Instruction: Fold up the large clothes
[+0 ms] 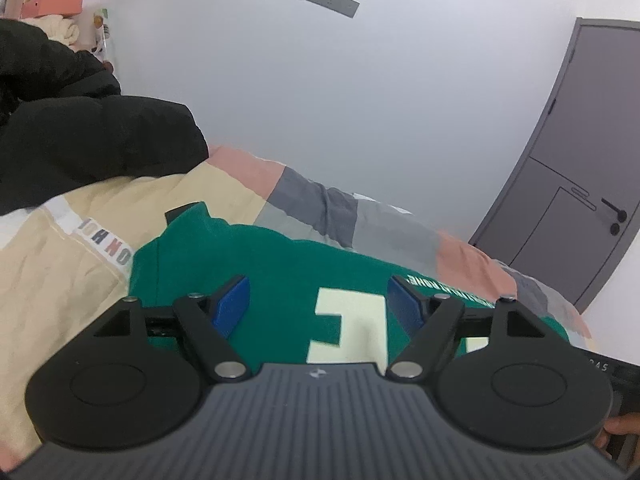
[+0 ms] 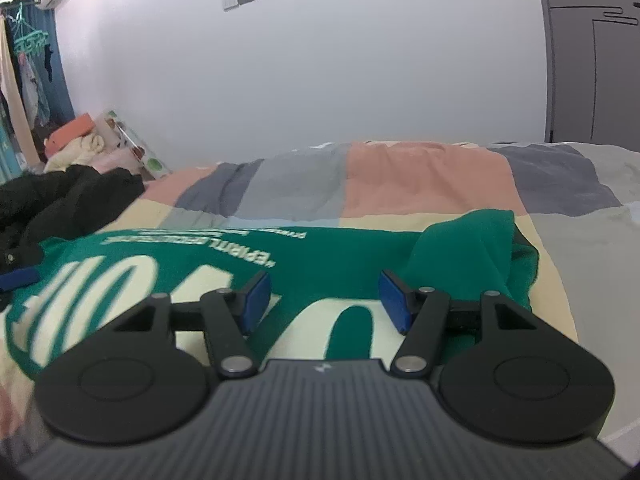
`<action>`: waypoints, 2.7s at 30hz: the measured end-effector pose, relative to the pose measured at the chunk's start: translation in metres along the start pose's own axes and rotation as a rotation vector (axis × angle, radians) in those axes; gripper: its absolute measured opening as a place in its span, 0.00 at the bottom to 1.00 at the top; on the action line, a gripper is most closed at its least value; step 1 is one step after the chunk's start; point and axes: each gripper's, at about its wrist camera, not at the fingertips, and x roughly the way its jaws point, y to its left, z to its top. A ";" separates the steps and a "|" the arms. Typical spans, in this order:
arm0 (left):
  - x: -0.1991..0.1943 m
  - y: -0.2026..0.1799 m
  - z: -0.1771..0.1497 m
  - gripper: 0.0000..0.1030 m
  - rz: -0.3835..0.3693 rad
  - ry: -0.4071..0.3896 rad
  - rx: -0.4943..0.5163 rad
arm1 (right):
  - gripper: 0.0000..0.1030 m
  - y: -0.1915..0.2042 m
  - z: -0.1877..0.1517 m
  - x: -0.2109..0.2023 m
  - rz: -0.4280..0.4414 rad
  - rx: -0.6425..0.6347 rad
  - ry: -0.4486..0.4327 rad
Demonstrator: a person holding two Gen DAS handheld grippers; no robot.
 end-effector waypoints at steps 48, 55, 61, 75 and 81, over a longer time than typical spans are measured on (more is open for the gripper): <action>-0.052 0.048 -0.085 0.93 -0.125 0.276 -0.697 | 0.72 0.026 -0.061 -0.056 0.195 0.300 0.164; -0.014 0.082 -0.111 0.93 -0.198 0.187 -0.979 | 0.76 0.023 -0.071 -0.044 0.232 0.395 0.229; -0.005 0.081 -0.112 0.93 -0.222 0.127 -0.979 | 0.89 0.019 -0.082 -0.033 0.282 0.481 0.270; -0.009 0.081 -0.109 0.74 -0.219 0.092 -0.929 | 0.89 -0.019 -0.112 0.008 0.322 1.018 0.138; -0.012 0.083 -0.107 0.74 -0.225 0.090 -0.935 | 0.90 -0.047 -0.121 0.002 0.223 1.164 0.042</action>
